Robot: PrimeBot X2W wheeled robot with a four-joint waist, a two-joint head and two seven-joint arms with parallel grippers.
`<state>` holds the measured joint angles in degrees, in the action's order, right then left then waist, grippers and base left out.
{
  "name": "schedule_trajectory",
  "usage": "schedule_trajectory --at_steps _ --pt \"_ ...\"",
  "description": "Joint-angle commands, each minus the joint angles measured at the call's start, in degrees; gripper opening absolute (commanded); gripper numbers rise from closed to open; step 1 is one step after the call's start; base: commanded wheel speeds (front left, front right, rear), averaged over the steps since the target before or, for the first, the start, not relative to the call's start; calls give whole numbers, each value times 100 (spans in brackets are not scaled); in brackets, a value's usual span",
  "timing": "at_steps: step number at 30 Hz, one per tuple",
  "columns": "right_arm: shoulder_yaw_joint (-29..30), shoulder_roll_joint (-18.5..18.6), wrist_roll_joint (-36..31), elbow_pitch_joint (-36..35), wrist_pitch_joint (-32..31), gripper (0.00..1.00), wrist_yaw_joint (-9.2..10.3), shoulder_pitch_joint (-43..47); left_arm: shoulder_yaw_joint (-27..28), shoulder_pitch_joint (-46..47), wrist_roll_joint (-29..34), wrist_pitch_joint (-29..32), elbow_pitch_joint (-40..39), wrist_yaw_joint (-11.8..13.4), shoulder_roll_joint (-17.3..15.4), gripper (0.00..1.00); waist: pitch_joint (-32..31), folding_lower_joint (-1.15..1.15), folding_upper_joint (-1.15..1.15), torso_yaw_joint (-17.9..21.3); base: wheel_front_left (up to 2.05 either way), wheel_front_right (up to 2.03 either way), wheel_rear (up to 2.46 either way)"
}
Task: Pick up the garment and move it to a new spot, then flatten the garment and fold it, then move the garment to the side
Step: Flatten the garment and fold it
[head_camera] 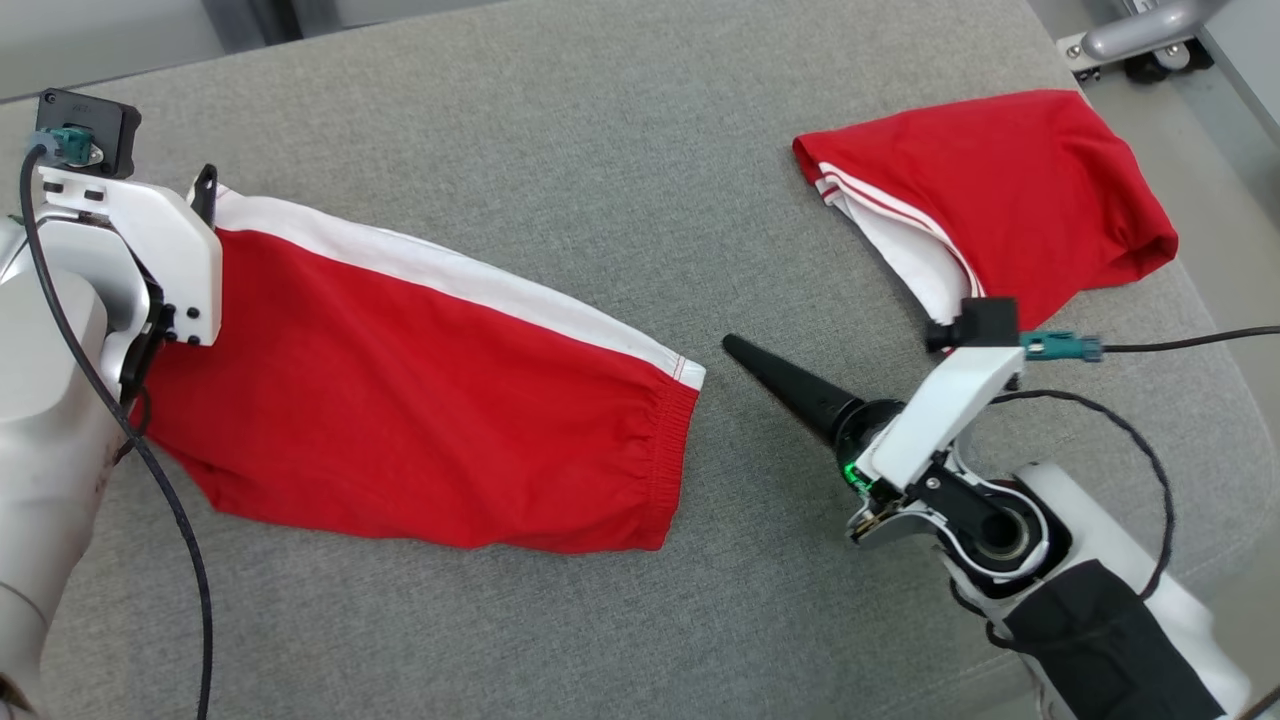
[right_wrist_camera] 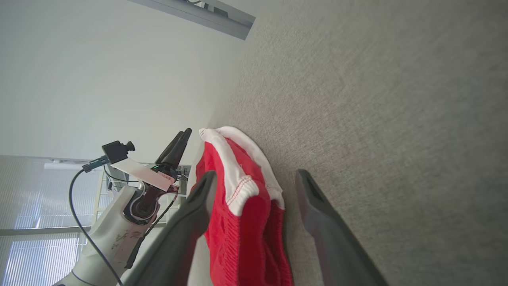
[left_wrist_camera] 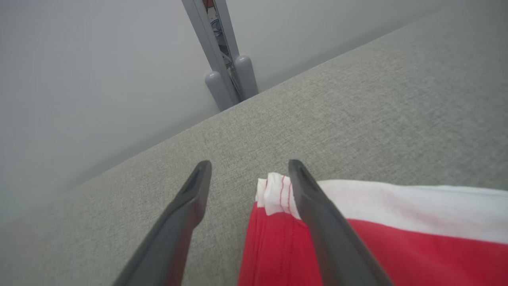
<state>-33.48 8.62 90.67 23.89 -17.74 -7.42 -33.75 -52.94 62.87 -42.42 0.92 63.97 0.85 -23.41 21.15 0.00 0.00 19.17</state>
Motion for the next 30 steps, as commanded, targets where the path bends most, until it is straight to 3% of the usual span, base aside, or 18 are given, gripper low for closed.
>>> schedule_trajectory --at_steps 1,7,12,17,20,23,30 --pt "29 144 -249 -44 235 100 -13 -61 29 131 -7 -184 34 37 15 100 -112 0 0 -65 0 0 0" --pt "-152 617 -1530 -239 1857 100 -14 -32 145 73 -58 -1078 -51 78 202 100 -529 0 0 -334 0 0 0" --pt "-446 1057 -2219 -286 2868 100 -13 112 385 -136 -156 -1556 -389 105 294 100 -928 0 0 -677 0 0 0" --pt "-460 1304 -3063 -128 3272 100 -13 184 838 -520 -45 -1606 -1250 292 225 100 -1223 0 0 -995 0 0 0" --pt "116 1317 -3960 -182 3307 100 -13 345 1338 -1201 192 -1604 -2219 470 152 100 -1446 0 0 -1237 0 0 0" --pt "869 1078 -4877 -452 3298 100 -13 811 1896 -2009 476 -1605 -3148 617 176 100 -1655 0 0 -1484 0 0 0" --pt "2065 516 -6166 -1108 3289 100 -13 1883 2937 -3961 1230 -1606 -4539 506 592 100 -1997 0 0 -1995 0 0 0"
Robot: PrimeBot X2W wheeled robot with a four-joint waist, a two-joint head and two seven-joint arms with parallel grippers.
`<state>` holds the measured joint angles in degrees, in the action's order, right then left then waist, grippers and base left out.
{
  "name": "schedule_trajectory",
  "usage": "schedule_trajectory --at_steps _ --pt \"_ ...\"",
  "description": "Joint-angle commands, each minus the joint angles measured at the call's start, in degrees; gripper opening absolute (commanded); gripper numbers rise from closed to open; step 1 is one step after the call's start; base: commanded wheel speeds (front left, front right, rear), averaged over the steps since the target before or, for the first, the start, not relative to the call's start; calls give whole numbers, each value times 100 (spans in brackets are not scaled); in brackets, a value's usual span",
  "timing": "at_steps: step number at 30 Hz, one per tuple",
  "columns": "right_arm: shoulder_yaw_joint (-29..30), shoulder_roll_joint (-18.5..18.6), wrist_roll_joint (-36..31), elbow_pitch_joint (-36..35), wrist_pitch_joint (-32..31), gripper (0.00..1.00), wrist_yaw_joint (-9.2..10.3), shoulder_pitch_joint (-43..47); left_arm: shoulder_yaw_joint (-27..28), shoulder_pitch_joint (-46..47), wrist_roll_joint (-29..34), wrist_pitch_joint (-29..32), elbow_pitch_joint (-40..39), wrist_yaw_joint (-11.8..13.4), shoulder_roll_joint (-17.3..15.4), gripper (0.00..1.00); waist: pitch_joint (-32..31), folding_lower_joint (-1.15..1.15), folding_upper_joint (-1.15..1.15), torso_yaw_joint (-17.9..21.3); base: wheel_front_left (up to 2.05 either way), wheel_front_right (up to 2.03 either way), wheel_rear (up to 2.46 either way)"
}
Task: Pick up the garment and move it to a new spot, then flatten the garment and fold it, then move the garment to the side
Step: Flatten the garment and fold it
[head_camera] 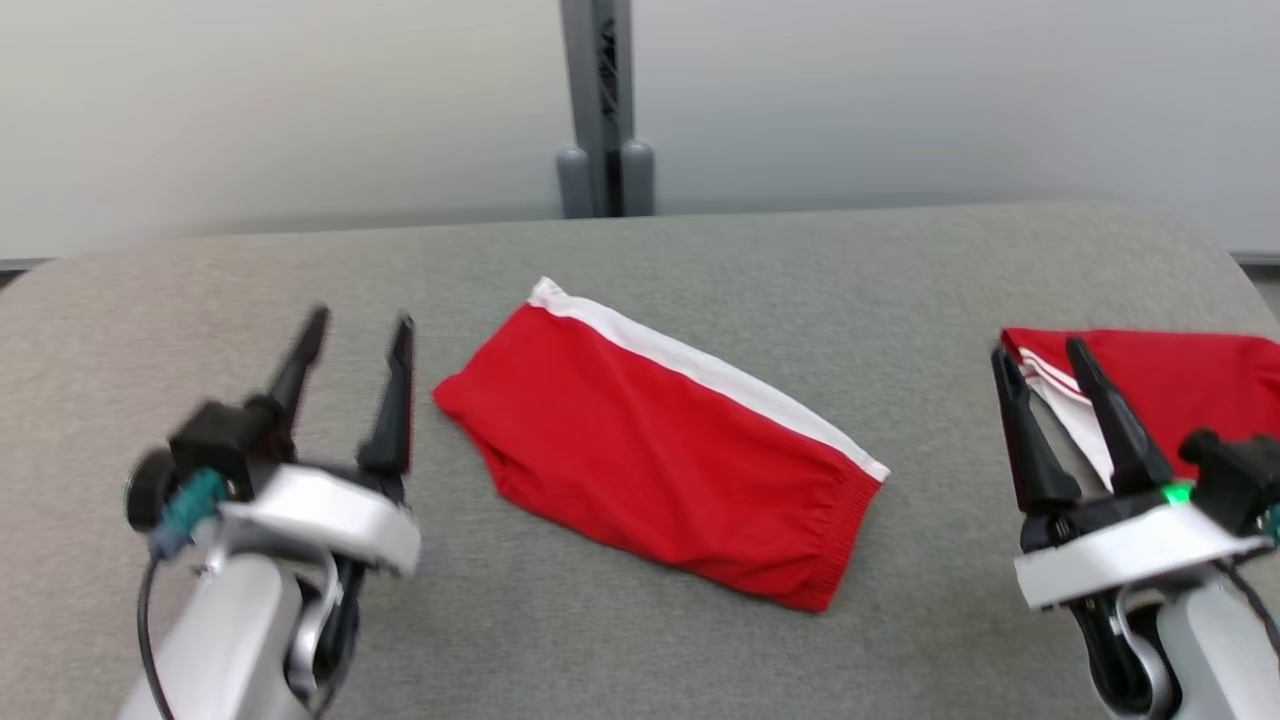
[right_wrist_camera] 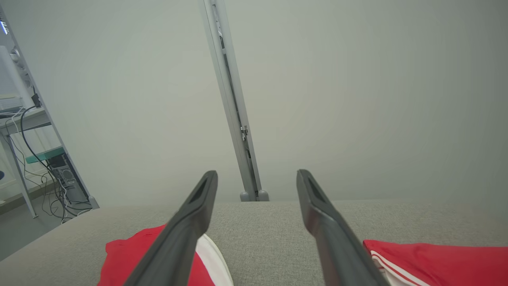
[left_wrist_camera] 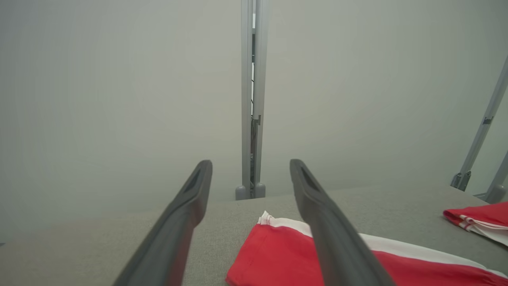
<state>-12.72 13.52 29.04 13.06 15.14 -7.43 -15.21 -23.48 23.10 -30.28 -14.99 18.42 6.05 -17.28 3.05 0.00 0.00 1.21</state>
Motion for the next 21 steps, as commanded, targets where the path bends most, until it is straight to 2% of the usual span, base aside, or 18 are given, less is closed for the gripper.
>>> schedule_trajectory --at_steps 1,7,12,17,21 --pt "104 -26 -111 -59 0 100 -12 160 101 -221 144 -16 -110 -82 63 100 -220 0 0 -259 0 0 0" --pt "617 -430 -413 -112 1 100 -12 742 960 -1339 851 -16 -669 -330 757 100 -332 0 0 -516 0 0 0" --pt "718 -591 -522 -13 2 100 -12 1002 1455 -1871 1532 -16 -981 -655 1199 100 -339 0 0 -630 0 0 0" --pt "701 -651 -548 60 2 100 -12 1032 1681 -2073 1880 -16 -955 -895 1394 100 -301 0 0 -680 0 0 0" --pt "709 -666 -482 103 2 100 -12 981 1781 -1972 1866 -16 -977 -954 1424 100 -288 0 0 -693 0 0 0"
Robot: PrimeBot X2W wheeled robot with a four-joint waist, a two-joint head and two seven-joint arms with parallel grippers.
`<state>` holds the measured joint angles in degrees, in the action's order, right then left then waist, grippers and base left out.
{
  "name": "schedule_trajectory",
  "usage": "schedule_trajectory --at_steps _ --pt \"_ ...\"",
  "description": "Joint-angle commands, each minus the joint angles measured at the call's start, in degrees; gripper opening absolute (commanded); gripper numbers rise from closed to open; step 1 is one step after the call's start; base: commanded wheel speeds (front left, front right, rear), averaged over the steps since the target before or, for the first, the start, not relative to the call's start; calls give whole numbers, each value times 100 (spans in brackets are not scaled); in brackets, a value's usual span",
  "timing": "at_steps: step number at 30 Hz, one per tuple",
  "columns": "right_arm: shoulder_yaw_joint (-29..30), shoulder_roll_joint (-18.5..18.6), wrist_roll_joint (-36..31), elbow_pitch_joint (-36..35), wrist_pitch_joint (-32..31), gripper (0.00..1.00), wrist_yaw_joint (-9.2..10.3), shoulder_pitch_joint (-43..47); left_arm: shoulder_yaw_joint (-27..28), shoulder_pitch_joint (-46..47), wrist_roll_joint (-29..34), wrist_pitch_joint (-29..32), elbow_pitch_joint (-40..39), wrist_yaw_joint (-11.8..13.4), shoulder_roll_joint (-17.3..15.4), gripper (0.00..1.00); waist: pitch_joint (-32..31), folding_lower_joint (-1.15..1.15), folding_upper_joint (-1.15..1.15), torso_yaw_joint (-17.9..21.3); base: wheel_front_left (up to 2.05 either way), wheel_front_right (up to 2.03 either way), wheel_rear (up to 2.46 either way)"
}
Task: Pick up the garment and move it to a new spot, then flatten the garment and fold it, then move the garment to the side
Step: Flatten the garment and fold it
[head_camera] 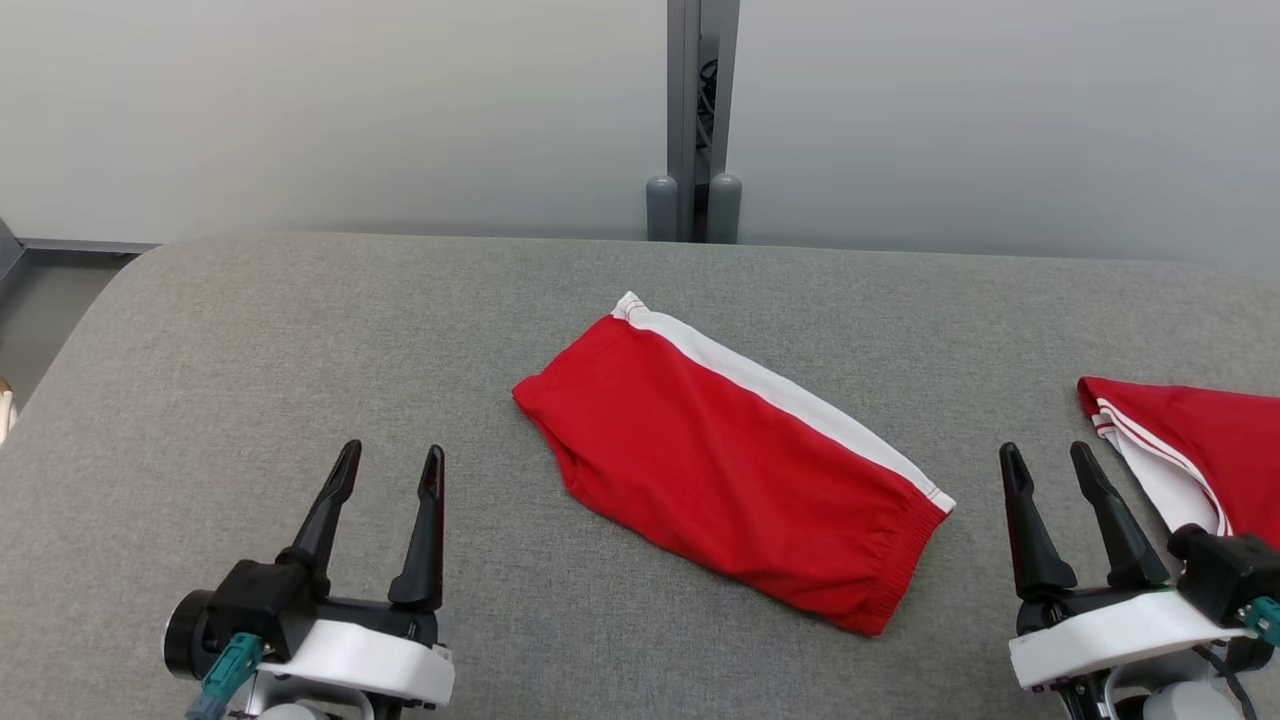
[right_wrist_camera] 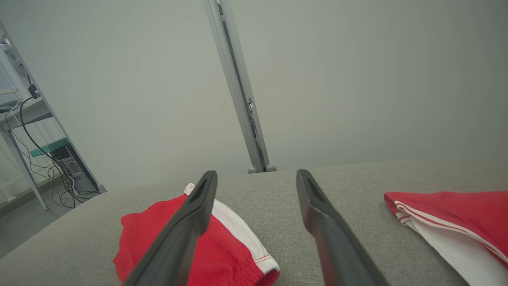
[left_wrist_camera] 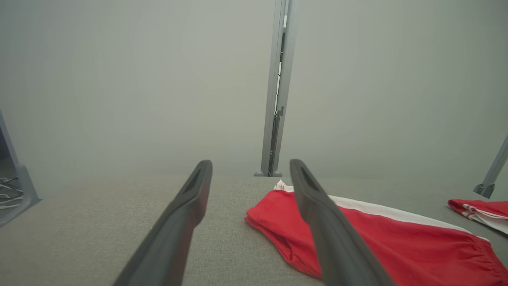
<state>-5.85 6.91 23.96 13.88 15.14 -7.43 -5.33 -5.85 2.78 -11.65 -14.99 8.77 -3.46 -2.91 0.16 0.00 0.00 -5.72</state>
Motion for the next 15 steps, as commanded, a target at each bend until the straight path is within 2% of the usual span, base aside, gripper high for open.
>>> schedule_trajectory --at_steps 1,8,9,15 --pt "19 -16 80 62 2 100 -12 -1 18 77 -39 -16 -16 -8 -10 100 5 0 0 -1 0 0 0" --pt "-382 -142 1206 820 -95 100 -12 29 -67 113 -123 -16 0 24 -9 100 72 0 0 -51 0 0 0" --pt "-382 -142 1206 820 -95 100 -12 29 -67 113 -123 -16 0 24 -9 100 72 0 0 -51 0 0 0" --pt "-740 -199 2105 1438 -459 100 -12 -181 -156 176 -89 -17 35 42 -10 100 233 0 0 -175 0 0 0"
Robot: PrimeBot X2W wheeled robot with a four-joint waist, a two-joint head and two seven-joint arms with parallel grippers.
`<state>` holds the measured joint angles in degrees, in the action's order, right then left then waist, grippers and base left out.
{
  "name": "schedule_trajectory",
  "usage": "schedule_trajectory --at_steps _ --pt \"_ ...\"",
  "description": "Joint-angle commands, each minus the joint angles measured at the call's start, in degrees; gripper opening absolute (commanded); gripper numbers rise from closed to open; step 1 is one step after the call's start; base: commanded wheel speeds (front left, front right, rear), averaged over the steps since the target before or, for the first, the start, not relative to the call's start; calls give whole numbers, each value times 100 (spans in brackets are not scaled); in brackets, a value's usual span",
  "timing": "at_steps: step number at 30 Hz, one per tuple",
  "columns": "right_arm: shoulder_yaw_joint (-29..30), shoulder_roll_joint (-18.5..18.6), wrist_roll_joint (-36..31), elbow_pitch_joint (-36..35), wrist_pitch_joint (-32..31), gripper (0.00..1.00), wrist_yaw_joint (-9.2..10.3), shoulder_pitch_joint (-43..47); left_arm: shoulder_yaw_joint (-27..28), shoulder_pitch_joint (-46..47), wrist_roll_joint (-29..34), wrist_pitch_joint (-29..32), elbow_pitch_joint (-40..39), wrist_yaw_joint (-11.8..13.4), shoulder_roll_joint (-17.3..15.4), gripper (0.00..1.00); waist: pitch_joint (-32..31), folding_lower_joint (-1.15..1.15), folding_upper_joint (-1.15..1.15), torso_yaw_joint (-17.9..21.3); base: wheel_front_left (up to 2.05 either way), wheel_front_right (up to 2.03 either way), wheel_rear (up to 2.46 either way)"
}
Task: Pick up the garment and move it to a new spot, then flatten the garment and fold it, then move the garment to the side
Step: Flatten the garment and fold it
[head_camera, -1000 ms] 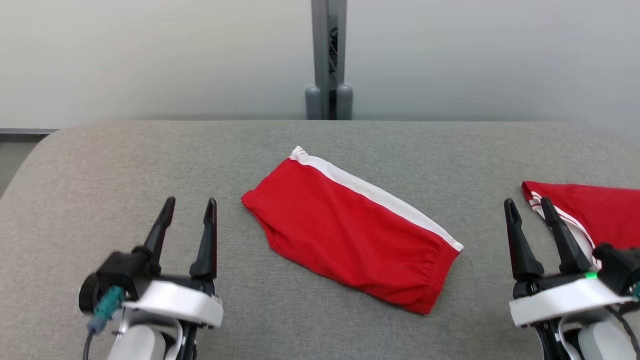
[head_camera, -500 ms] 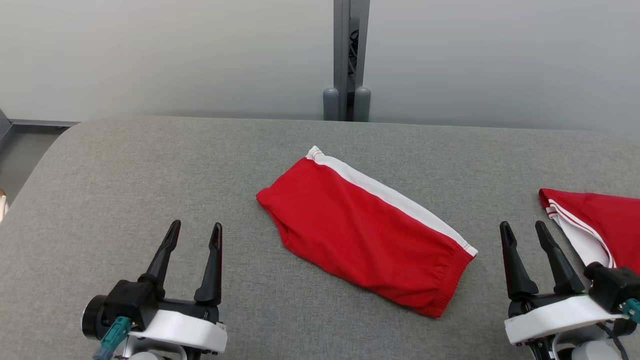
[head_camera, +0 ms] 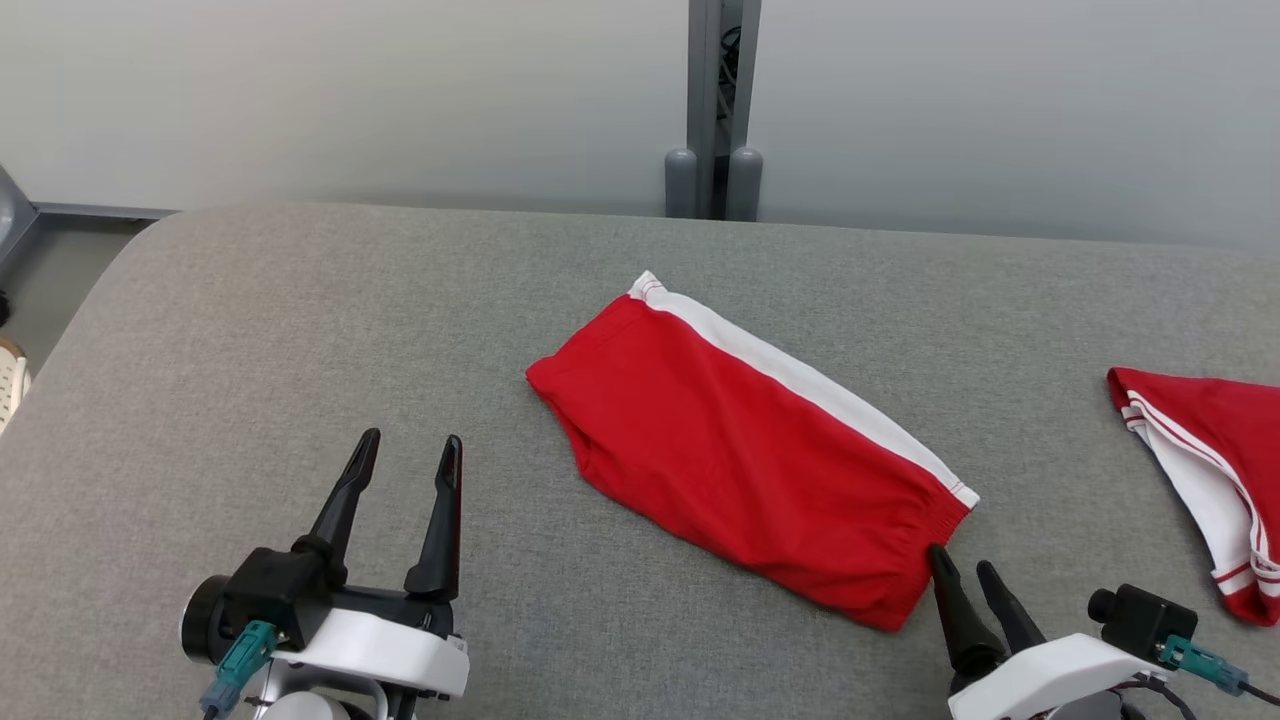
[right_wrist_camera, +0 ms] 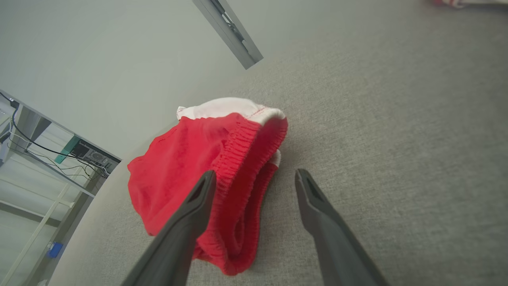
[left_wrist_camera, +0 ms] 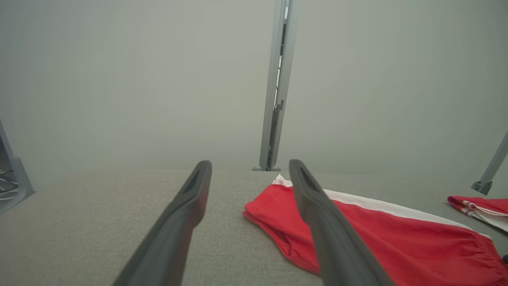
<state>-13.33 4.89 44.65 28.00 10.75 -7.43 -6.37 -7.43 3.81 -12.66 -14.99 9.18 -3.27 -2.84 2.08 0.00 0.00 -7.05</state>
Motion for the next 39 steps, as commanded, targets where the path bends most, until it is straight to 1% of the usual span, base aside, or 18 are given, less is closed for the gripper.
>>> schedule_trajectory --at_steps 1,10,17,23,24,25,26,31,34,37,38,39 --pt "-38 -5 177 135 -78 100 -12 -114 8 86 27 -17 6 24 -19 100 64 0 0 -69 0 0 0" --pt "-331 -136 1333 947 -333 100 -13 -529 47 232 118 -17 18 -8 -21 100 240 0 0 -340 0 0 0" --pt "-612 -240 1954 1394 -415 100 -26 -842 22 300 122 -17 -3 21 -18 100 364 0 0 -540 0 0 0" --pt "-910 -297 2309 1571 -457 100 -28 -1068 34 386 106 -17 -24 33 -18 100 444 0 0 -658 0 0 0" --pt "-956 -301 2355 1586 -440 55 -29 -1086 33 393 104 -17 -23 34 -17 100 450 0 0 -671 0 0 0" --pt "-995 -305 2403 1593 -420 30 -28 -1107 30 395 103 -17 -22 37 -17 100 455 0 0 -680 0 0 0" --pt "-1024 -301 2446 1596 -398 0 -28 -1126 30 396 101 -17 -21 43 -16 100 457 0 0 -684 0 0 0" --pt "-1161 -41 2547 1631 -262 0 -19 -1129 56 367 87 -17 -7 73 -17 100 428 0 0 -657 0 0 0" --pt "-1252 198 2572 1641 -246 0 -6 -1178 19 359 46 -17 10 80 -18 100 397 0 0 -631 0 0 0" --pt "-1322 517 2540 1669 -259 0 -5 -1288 -49 363 -15 -17 17 101 -17 100 379 0 0 -629 0 0 0" --pt "-1322 517 2540 1669 -259 0 -5 -1288 -49 363 -15 -17 17 101 -17 100 379 0 0 -629 0 0 0" --pt "-1375 627 2493 1690 -271 0 -4 -1356 -72 371 -25 -17 20 102 -17 100 384 0 0 -637 0 0 0"
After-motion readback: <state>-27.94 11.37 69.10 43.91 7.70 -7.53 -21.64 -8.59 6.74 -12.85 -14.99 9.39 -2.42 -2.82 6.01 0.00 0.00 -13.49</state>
